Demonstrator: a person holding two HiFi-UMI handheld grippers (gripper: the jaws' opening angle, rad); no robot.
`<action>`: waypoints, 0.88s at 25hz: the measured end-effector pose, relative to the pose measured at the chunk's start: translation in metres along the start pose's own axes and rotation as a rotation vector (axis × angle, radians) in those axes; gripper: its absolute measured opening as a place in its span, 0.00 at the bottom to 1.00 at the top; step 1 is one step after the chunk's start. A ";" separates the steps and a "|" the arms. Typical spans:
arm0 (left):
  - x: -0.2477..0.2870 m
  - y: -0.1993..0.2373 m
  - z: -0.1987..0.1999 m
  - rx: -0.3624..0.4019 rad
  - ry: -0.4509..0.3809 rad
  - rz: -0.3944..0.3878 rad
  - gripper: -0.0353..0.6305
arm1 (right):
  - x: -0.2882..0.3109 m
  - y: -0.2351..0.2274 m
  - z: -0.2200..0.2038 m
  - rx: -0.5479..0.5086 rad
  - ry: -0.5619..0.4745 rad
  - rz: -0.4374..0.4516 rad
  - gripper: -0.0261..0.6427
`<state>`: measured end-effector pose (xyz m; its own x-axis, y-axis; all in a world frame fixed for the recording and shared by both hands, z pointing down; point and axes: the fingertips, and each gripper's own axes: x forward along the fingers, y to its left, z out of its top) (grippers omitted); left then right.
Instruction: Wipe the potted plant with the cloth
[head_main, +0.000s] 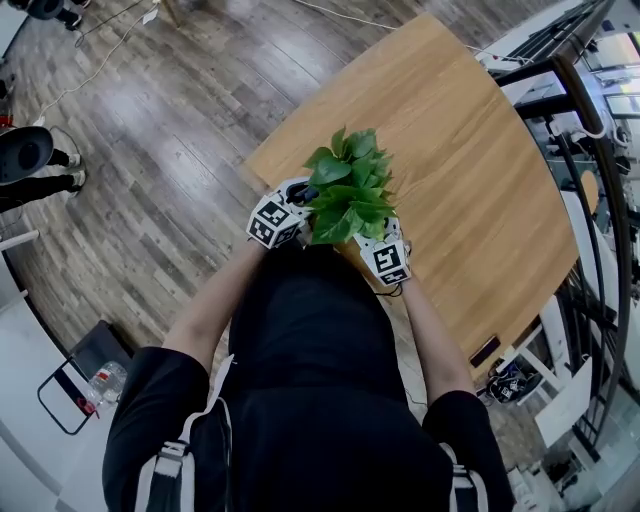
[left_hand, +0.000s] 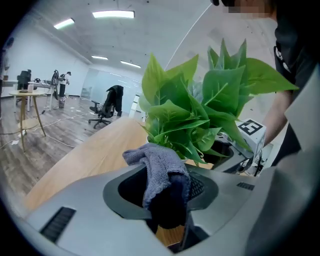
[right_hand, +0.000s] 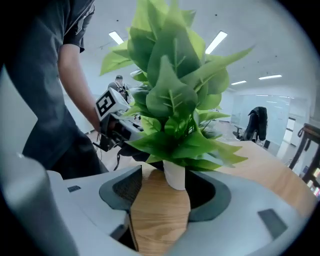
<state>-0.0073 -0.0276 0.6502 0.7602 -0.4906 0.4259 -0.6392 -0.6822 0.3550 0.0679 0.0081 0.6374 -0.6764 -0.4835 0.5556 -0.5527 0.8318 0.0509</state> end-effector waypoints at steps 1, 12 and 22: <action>-0.001 0.004 0.001 -0.004 -0.002 0.010 0.32 | -0.001 0.003 -0.004 0.003 0.011 0.005 0.42; 0.006 0.011 0.014 0.008 -0.002 0.022 0.32 | 0.012 -0.038 0.015 -0.049 -0.021 -0.092 0.42; 0.001 -0.026 -0.004 -0.001 0.010 -0.049 0.31 | 0.013 -0.040 0.015 -0.011 -0.040 -0.136 0.42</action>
<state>0.0097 -0.0086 0.6448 0.7896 -0.4511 0.4160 -0.6011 -0.7048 0.3767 0.0738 -0.0355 0.6302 -0.6142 -0.6024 0.5098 -0.6356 0.7605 0.1328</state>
